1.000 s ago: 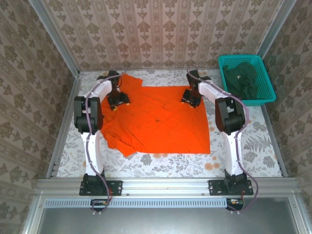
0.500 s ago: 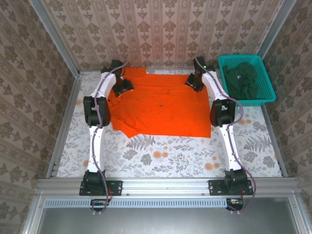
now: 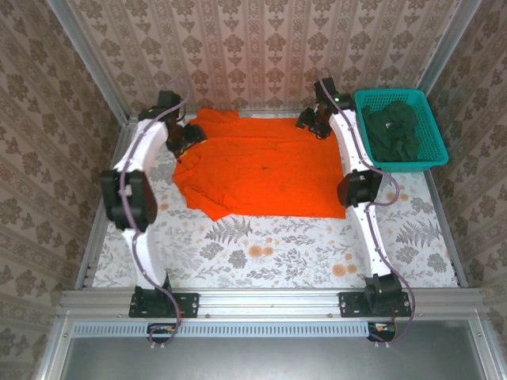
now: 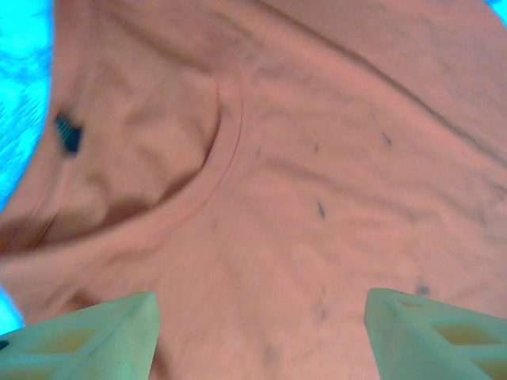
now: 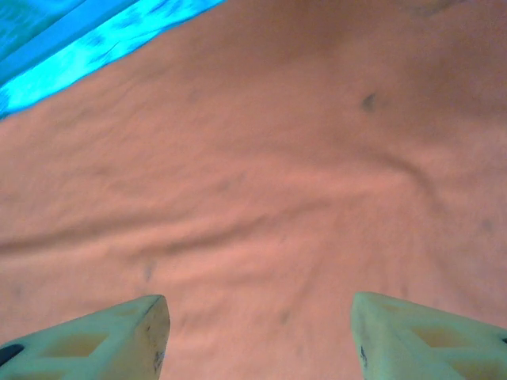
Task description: Fold and stack the t-shirts
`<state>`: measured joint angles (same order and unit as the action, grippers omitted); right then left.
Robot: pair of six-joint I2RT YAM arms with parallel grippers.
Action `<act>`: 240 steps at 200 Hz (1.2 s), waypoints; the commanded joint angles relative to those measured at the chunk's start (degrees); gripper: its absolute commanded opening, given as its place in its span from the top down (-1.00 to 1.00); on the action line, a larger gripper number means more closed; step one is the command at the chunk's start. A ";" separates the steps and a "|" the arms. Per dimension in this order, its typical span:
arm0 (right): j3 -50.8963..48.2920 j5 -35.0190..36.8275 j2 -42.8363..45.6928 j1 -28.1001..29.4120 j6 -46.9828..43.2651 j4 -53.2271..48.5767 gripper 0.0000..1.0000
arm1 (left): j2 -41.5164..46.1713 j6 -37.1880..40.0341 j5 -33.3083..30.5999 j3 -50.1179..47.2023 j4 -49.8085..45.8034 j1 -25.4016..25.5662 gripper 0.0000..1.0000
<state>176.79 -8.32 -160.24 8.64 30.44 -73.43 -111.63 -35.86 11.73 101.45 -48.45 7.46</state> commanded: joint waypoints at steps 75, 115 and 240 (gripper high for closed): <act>-0.26 4.28 21.95 -1.77 -12.25 -28.34 -0.33 | 24.14 -6.60 21.98 -43.44 14.21 -14.28 -0.12; -24.53 5.65 37.90 -0.29 -13.03 -25.40 -0.32 | 19.19 -4.09 21.36 -39.55 13.96 -15.24 -0.09; -125.40 -16.29 93.35 -0.88 6.65 35.08 -0.12 | 7.10 3.02 9.52 -29.46 10.29 -10.01 0.19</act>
<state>54.72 -20.03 -68.84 7.09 32.25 -48.18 -103.81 -35.18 23.88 70.78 -36.01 -2.55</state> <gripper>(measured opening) 0.561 0.411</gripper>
